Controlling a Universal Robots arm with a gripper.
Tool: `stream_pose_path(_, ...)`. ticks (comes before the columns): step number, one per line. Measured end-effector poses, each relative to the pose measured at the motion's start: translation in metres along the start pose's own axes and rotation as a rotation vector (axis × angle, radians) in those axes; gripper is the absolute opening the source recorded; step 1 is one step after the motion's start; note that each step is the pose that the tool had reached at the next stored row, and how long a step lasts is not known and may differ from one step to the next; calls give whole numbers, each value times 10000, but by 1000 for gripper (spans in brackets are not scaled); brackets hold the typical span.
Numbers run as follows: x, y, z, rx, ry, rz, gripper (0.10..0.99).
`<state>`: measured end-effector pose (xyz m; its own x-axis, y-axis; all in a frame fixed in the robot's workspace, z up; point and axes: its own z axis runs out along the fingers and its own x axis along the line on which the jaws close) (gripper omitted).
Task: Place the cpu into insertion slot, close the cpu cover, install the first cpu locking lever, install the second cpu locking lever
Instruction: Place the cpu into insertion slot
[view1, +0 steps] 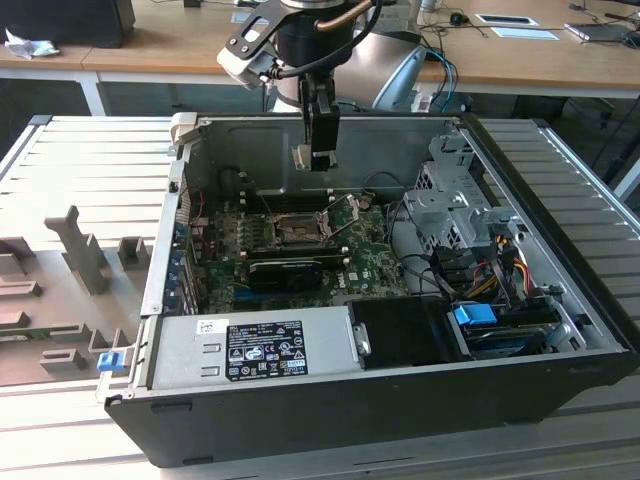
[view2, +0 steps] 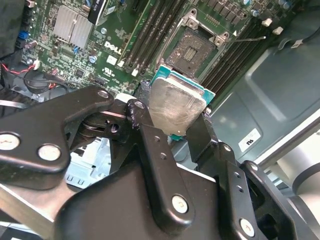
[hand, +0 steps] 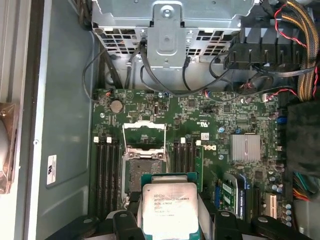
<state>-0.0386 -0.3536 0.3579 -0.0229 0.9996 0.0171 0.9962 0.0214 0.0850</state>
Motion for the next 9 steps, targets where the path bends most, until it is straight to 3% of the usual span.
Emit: stream_pose_path(9,-1,-4,43,-2,-10,114,533)
